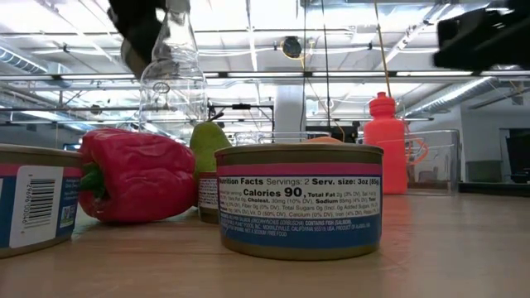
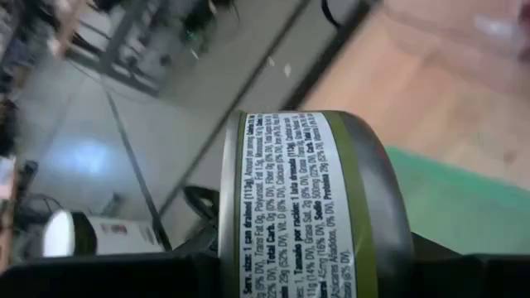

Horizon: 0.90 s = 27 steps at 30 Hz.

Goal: Pick & Place Food Item
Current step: Put the bottom green tuna can into the green bin

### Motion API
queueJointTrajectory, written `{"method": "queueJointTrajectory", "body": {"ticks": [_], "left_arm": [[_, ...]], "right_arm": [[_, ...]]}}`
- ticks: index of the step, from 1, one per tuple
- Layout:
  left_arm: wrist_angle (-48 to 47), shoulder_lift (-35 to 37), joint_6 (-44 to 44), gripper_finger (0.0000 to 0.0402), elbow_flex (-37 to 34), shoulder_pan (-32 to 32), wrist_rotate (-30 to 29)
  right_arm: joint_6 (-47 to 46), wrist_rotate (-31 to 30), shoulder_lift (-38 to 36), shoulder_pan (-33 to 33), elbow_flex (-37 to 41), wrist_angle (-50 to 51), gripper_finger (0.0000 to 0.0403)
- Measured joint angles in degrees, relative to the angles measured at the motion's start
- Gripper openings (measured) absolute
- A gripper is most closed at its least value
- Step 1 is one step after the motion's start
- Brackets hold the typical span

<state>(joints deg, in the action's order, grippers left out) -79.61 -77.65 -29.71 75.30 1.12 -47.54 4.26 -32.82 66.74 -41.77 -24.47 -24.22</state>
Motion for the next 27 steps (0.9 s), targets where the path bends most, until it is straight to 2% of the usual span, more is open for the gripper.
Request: {"method": "queueJointTrajectory", "body": {"ticks": [2,4,7,9,12,20,23,27], "left_arm": [[-0.2,-0.9,0.7,0.0127,-2.4,1.8,0.4],[-0.1,-1.2,1.2,0.0127,-4.8,3.3,0.6],[3.1,-1.0,5.2,0.0127,-8.4,5.0,1.7],[6.4,-1.2,8.9,0.0127,-10.3,5.9,5.4],[6.8,-1.1,11.8,0.0127,-12.1,6.5,8.5],[2.3,-1.1,14.2,0.0127,-14.5,9.6,14.6],[4.3,-1.1,16.4,0.0127,-15.3,11.5,17.2],[6.9,-1.1,19.9,0.0127,-17.5,14.8,20.6]], "right_arm": [[-0.8,0.5,-0.1,3.1,0.0,1.0,0.0164],[-1.8,6.1,0.0,7.1,0.0,3.1,0.0164],[-1.5,24.5,0.0,14.5,0.3,1.1,0.0164],[-0.8,35.3,0.0,19.2,1.2,-4.0,0.0164],[-1.0,45.5,-0.5,26.0,3.1,-9.1,0.0164],[-3.4,71.6,-0.5,44.8,4.2,-14.7,0.0164],[-6.4,77.8,-0.5,50.7,4.2,-18.5,0.0164],[-6.4,77.8,-0.5,57.3,4.2,-17.9,0.0164]]}}
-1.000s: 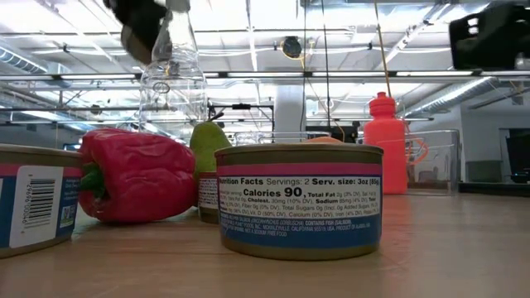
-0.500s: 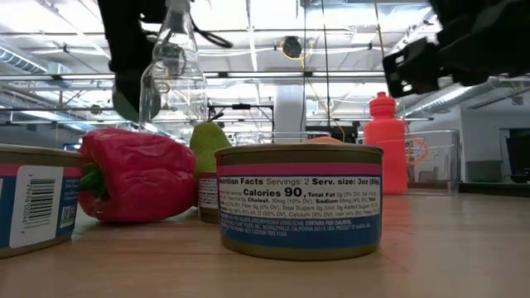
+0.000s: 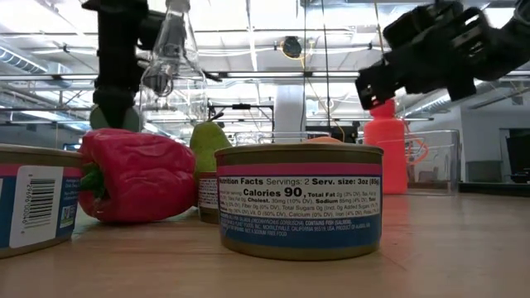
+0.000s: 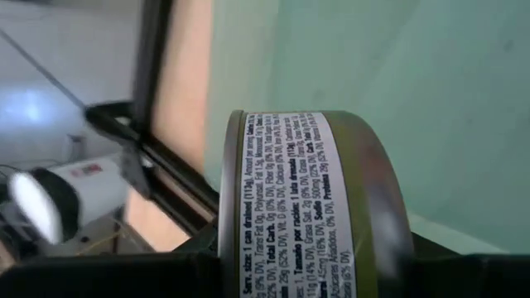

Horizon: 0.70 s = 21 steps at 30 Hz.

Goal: Pick & Place Food Item
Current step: Put the bottom green tuna can into the green bin

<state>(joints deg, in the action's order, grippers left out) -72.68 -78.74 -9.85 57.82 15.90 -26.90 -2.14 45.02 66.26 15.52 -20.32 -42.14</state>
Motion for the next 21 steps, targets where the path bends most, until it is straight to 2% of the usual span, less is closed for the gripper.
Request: {"method": "queueJointTrajectory", "body": {"ticks": [3,10,15,21], "left_arm": [[2.3,-0.4,3.5,0.0127,-1.8,2.5,2.6],[8.3,-2.7,8.0,0.0127,-3.3,6.4,0.9],[10.2,-7.0,9.3,0.0127,-3.4,7.7,5.4],[12.5,-12.9,11.1,0.0127,-3.4,9.0,6.8]], "right_arm": [[1.2,-1.9,0.2,3.4,0.0,0.8,0.0164],[3.6,-3.0,0.2,8.0,0.0,0.5,0.0164],[4.5,-3.0,0.2,9.5,-0.1,1.3,0.0164],[5.0,-3.0,0.2,9.8,-0.1,2.0,0.0164]]}}
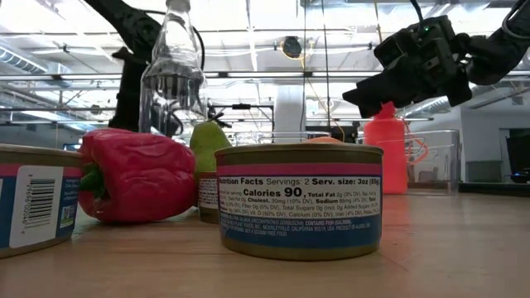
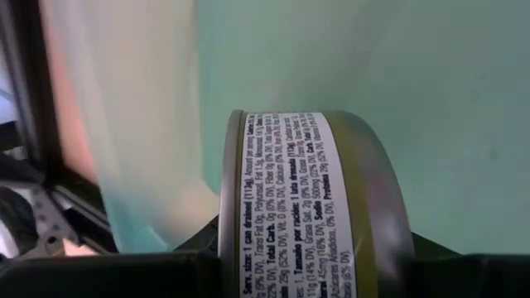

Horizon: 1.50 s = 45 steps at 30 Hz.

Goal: Pick & Place Food Item
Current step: Put the bottom green tuna can into the green bin

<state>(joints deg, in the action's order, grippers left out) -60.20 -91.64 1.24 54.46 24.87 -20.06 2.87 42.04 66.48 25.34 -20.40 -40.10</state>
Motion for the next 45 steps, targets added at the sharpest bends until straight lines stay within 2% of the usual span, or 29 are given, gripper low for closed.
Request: {"method": "queueJointTrajectory", "body": {"ticks": [9,15,20,28,45], "left_arm": [[0.8,-4.4,0.8,0.0129,0.0,0.9,1.6],[0.5,-4.6,0.2,0.018,0.0,0.9,2.0],[0.2,-4.6,0.1,0.02,0.0,0.9,3.3],[-0.6,-4.6,-0.2,0.0197,0.1,0.6,6.8],[-10.5,-4.6,-6.0,0.0198,5.0,-3.4,6.7]], "right_arm": [[-0.2,0.1,0.0,0.0,0.0,0.6,0.0164],[-0.2,0.2,0.0,0.0,0.0,0.7,0.0164],[-0.1,0.2,0.0,0.0,0.0,0.7,0.0164],[0.0,0.2,0.0,0.0,0.0,0.7,0.0164],[-0.2,0.1,0.0,-0.1,0.0,0.7,0.0164]]}}
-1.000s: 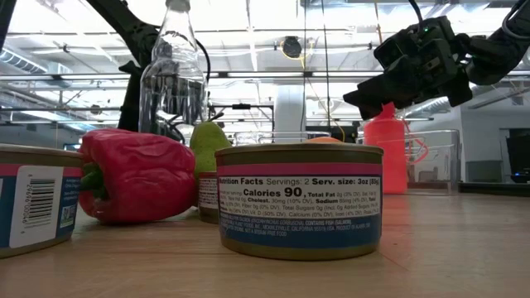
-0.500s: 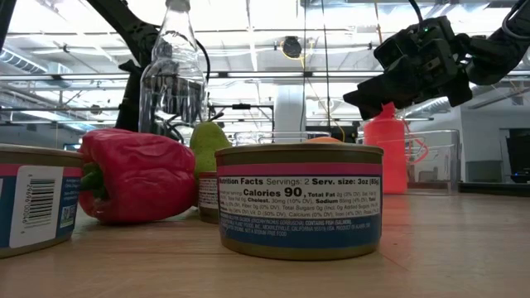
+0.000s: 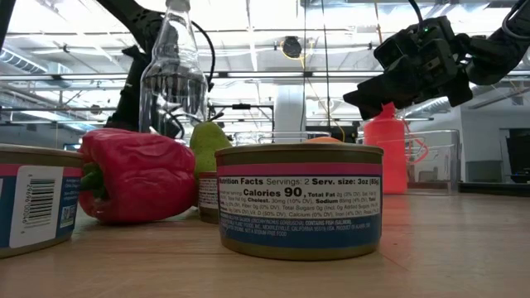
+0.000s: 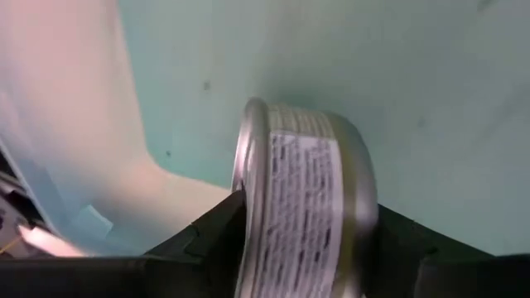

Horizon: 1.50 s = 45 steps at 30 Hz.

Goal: Pick & Place Food Item
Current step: Put the bottom green tuna can into the green bin

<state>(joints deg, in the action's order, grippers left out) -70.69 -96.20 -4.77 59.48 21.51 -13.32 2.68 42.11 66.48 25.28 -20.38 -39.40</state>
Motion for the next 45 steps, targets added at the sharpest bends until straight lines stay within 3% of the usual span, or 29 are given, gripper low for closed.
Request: {"method": "queueJointTrajectory", "body": {"ticks": [8,23,45], "left_arm": [[-5.4,0.0,-4.2,0.0198,3.2,-3.6,0.0],[-5.0,0.0,-12.2,0.0198,3.2,-9.1,1.6],[-3.3,0.1,-17.9,0.0198,3.3,-15.0,11.3]], "right_arm": [[0.0,0.0,0.0,0.0,0.0,0.2,0.0164],[-0.5,0.0,0.0,0.0,0.0,0.3,0.0164],[-0.4,0.0,0.0,-1.2,0.0,3.1,0.0164]]}}
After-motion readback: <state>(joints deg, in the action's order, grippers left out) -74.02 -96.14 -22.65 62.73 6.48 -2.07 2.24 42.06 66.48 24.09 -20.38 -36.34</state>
